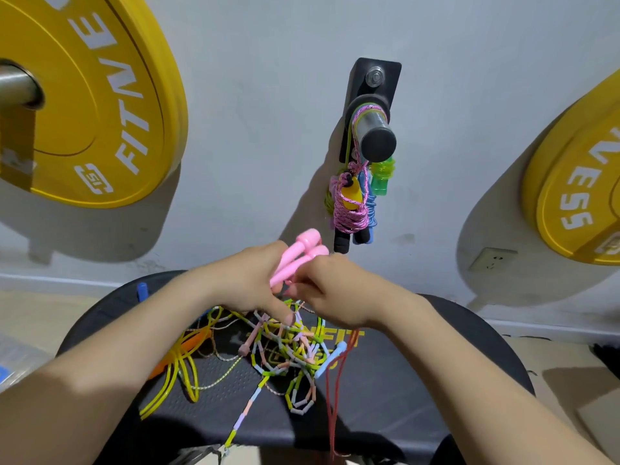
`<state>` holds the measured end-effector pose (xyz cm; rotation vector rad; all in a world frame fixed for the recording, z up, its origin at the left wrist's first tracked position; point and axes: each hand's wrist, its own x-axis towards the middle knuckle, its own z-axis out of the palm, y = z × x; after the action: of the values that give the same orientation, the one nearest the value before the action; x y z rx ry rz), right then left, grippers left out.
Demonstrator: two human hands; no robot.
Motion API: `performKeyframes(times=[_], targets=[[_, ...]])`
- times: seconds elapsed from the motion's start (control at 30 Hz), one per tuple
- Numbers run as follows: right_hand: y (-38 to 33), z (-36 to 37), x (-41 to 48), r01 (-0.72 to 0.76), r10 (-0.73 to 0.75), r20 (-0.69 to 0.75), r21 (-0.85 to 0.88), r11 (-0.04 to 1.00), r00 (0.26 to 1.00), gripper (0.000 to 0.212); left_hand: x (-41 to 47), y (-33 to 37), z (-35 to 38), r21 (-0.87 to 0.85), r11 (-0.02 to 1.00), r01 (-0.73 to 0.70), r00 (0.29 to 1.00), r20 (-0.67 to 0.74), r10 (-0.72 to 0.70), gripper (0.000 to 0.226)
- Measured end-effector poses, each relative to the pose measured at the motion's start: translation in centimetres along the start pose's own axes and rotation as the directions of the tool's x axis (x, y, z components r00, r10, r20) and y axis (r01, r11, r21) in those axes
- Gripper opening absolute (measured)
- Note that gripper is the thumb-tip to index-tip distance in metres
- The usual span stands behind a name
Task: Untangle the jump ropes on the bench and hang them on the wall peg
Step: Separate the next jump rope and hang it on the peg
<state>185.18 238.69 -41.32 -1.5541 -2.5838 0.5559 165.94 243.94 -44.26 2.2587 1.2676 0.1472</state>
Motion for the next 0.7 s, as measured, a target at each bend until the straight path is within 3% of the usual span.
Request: performKeyframes(times=[0.17, 0.27, 0.37, 0.43, 0.5, 0.6, 0.7], targets=[[-0.1, -0.8, 0.0, 0.076, -0.069, -0.057, 0.130, 0.989, 0.996, 0.035, 0.2, 0.7, 0.8, 0.094, 0.982, -0.165, 0.985, 0.069, 0.159, 0.012], [1.2, -1.2, -0.3, 0.016, 0.007, -0.151, 0.152, 0.988, 0.989, 0.022, -0.1, 1.0, 0.6, 0.078, 0.978, -0.193, 0.969, 0.170, 0.177, 0.013], [3.3, -1.9, -0.5, -0.128, 0.161, -0.267, 0.137, 0.982, 0.950, 0.051, -0.5, 1.2, -0.1, -0.065, 0.974, -0.215, 0.927, 0.300, 0.225, 0.024], [4.4, -2.1, -0.7, -0.172, 0.229, -0.221, 0.248, 0.953, 0.948, 0.058, -0.8, 1.6, -0.6, -0.179, 0.958, -0.225, 0.902, 0.334, 0.274, 0.030], [5.7, -2.1, -0.7, -0.140, 0.216, -0.082, 0.533, 0.835, 0.973, 0.043, -0.9, 2.1, -0.9, -0.287, 0.925, -0.249, 0.888, 0.314, 0.337, 0.028], [7.1, -2.4, -0.9, -0.036, 0.126, -0.034, 0.856, 0.516, 0.991, 0.004, -1.3, 2.3, -1.4, -0.483, 0.831, -0.278, 0.879, 0.221, 0.422, 0.018], [7.8, -1.9, -0.9, -0.008, 0.118, -0.044, 0.913, 0.408, 0.992, 0.025, -1.4, 2.2, -2.1, -0.626, 0.741, -0.244, 0.924, 0.081, 0.374, 0.016]])
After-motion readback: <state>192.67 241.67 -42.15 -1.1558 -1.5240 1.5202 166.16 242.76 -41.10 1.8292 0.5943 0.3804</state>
